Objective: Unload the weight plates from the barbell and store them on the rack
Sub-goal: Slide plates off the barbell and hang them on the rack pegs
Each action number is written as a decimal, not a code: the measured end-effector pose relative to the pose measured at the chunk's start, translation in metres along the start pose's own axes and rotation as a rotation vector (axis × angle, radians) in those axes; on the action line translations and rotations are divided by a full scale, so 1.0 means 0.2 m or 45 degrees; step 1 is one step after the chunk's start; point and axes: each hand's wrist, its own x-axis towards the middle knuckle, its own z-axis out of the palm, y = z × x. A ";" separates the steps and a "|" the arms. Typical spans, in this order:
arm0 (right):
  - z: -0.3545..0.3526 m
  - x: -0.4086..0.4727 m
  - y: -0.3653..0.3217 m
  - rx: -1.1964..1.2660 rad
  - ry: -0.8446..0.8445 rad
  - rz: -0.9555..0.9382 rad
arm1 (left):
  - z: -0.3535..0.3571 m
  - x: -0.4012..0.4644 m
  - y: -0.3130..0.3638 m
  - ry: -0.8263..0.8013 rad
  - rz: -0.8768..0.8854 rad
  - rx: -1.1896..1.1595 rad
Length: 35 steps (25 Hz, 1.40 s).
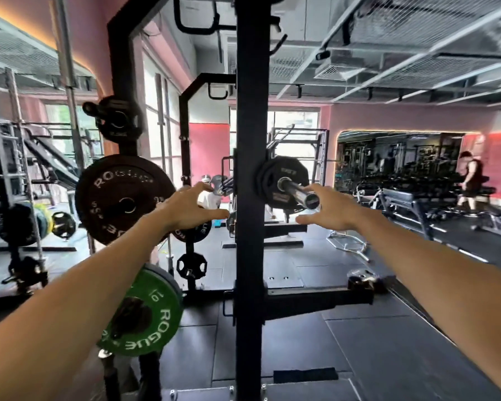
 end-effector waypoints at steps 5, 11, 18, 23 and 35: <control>-0.15 0.00 0.48 0.039 -0.016 0.006 | 0.29 0.14 0.30 0.058 -0.040 -0.080; -0.18 0.12 0.83 0.136 -0.025 0.030 | 0.42 0.36 0.44 0.104 -0.115 -0.090; 0.00 0.50 1.05 0.131 -0.007 0.068 | 0.63 0.81 0.38 0.269 -0.071 0.048; 0.22 0.95 1.11 0.056 0.062 0.055 | 0.78 1.27 0.25 0.365 -0.081 0.047; 0.59 2.03 1.12 0.054 0.040 0.073 | 1.13 2.23 0.05 0.170 -0.038 0.077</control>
